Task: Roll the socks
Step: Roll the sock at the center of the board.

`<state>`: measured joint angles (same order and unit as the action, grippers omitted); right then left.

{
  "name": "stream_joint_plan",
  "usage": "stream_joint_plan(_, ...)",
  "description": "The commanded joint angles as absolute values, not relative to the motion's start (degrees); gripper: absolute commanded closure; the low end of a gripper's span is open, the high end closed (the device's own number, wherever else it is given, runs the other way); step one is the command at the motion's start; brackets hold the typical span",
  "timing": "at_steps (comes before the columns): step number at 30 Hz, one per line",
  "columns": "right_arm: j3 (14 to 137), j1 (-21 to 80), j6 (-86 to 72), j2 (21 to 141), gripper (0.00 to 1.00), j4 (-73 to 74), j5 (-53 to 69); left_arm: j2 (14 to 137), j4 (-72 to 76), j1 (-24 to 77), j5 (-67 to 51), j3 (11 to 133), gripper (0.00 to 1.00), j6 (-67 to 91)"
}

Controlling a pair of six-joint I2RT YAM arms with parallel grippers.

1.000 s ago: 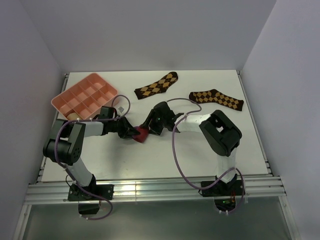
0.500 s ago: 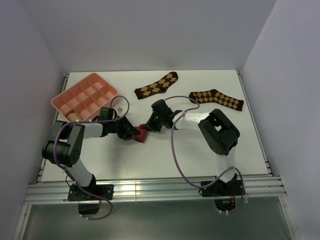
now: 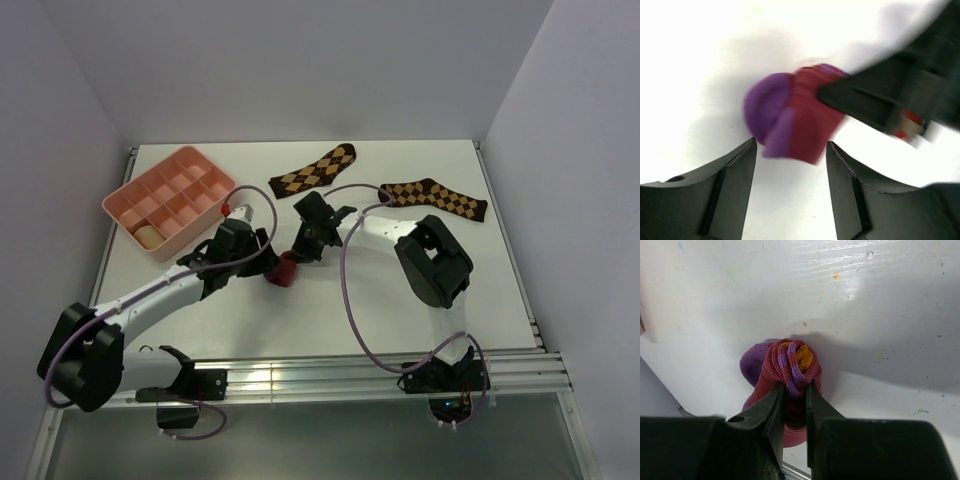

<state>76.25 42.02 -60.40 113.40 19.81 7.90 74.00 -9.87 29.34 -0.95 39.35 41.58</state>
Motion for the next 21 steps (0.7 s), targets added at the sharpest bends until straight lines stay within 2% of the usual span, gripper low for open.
stream_joint_plan(1, 78.7, 42.1, -58.3, 115.6, 1.00, 30.8, 4.5, 68.9, -9.8, 36.2, 16.2, 40.4, 0.37, 36.0)
stream_joint_plan(5, 80.9, 42.1, -57.8, 116.7, 1.00, 33.8, 4.5, 68.8, -6.9, 42.9, 21.6, 40.3, 0.34, 31.1)
stream_joint_plan(14, 81.7, 42.0, -57.3, 117.9, 1.00, 36.0, 6.3, 81.0, -0.6, 58.4, 39.4, 42.9, 0.32, 24.7)
stream_joint_plan(21, 81.3, 42.1, -56.8, 117.9, 1.00, 35.4, 7.7, 89.2, 2.9, 60.8, 44.4, 44.1, 0.31, 22.4)
